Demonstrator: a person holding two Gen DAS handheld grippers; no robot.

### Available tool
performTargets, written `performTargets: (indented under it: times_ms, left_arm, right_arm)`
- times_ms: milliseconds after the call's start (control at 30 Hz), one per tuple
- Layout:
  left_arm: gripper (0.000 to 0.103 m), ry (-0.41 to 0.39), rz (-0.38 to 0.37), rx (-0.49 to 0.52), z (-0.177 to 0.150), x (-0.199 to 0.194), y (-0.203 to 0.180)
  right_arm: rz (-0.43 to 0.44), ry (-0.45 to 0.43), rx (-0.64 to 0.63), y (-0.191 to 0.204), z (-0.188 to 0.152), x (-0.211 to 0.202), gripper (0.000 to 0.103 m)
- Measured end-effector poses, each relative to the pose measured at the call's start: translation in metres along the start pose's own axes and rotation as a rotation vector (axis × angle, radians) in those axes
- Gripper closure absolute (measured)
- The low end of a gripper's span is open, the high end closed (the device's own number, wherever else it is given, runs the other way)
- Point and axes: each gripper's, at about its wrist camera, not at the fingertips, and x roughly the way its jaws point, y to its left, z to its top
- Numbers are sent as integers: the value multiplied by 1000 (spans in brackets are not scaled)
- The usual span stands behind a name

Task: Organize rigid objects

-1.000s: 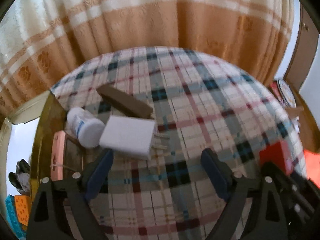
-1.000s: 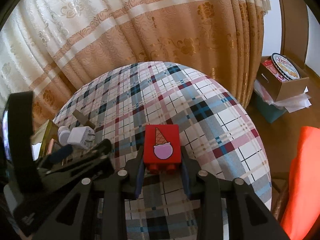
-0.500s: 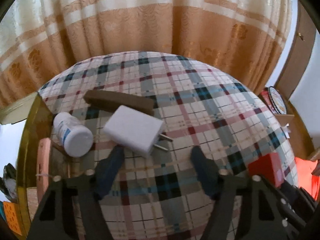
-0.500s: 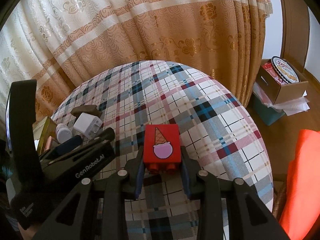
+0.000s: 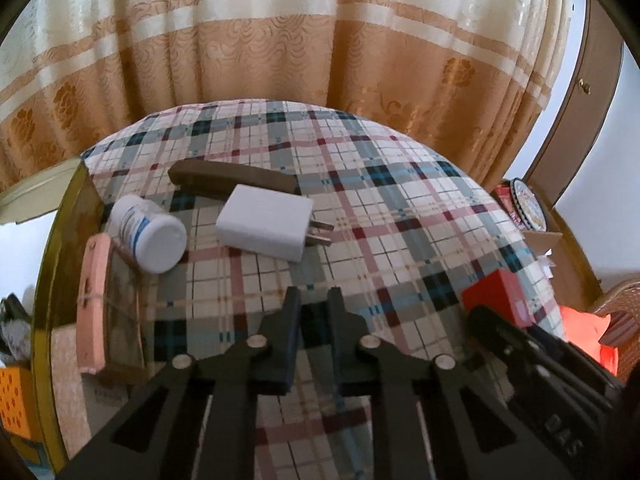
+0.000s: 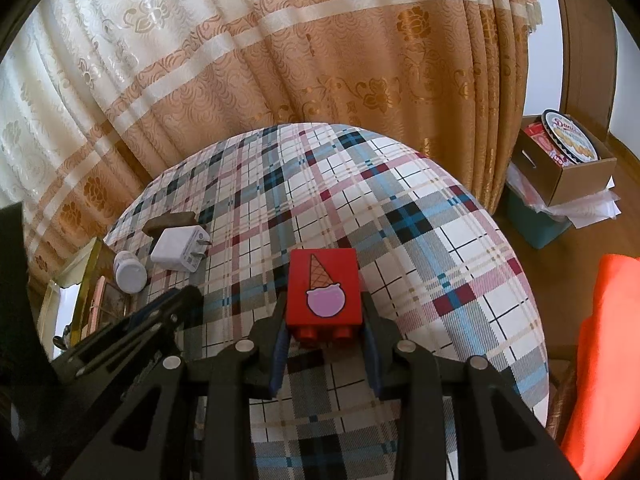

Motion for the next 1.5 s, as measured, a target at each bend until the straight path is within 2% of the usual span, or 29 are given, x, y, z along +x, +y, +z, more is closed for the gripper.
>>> performTargets:
  times_ms: [300,700,933,1233,1500]
  left_arm:
    - [91,-47,-38,-4,-8,-32,2]
    - [91,-131,-91,-43,-28,-88,29]
    - [91,-146,-82,-54,-42,-107,44]
    - [91,-189,-53,-55,-51,-133,66]
    - [91,-212,-35,-100,-60,-149,94]
  right_arm:
    - [3,-1,2,-1,0,0,68]
    - [2,-15,26,-2,-2,-1,69]
    - [-63,-38,-35,14,-7,-9,69]
    - [-21,-40,-44,39,-30,-27,69]
    - [13,-44,-63,59,-44,-43,69]
